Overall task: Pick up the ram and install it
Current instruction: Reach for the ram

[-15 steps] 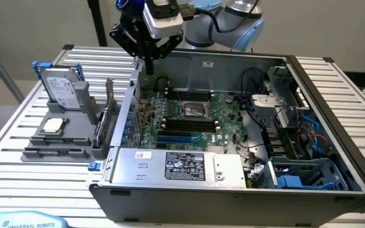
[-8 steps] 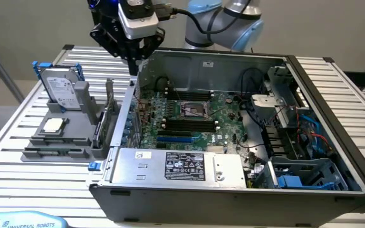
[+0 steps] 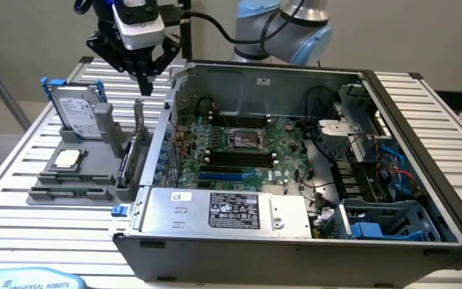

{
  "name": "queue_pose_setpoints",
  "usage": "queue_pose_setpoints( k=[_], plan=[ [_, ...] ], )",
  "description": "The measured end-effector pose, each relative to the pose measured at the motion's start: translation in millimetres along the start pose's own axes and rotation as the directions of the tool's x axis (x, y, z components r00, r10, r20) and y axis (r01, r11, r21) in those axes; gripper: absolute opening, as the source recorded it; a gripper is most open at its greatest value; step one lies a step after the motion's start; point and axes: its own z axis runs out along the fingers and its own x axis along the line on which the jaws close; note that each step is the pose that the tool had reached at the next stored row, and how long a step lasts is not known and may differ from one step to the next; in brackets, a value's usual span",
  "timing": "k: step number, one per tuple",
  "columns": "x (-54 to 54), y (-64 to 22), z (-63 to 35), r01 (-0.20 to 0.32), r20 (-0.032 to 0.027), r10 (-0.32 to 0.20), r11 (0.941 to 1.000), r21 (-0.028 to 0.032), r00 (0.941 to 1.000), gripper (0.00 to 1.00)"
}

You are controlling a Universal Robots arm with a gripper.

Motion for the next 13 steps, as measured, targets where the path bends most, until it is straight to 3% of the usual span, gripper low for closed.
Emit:
queue_pose_setpoints(
  k=[13],
  plan=[
    [59.0, -4.4, 2.6, 0.000, -0.0001, 0.000, 1.0000, 0.0001, 1.0000, 0.11]
  ],
)
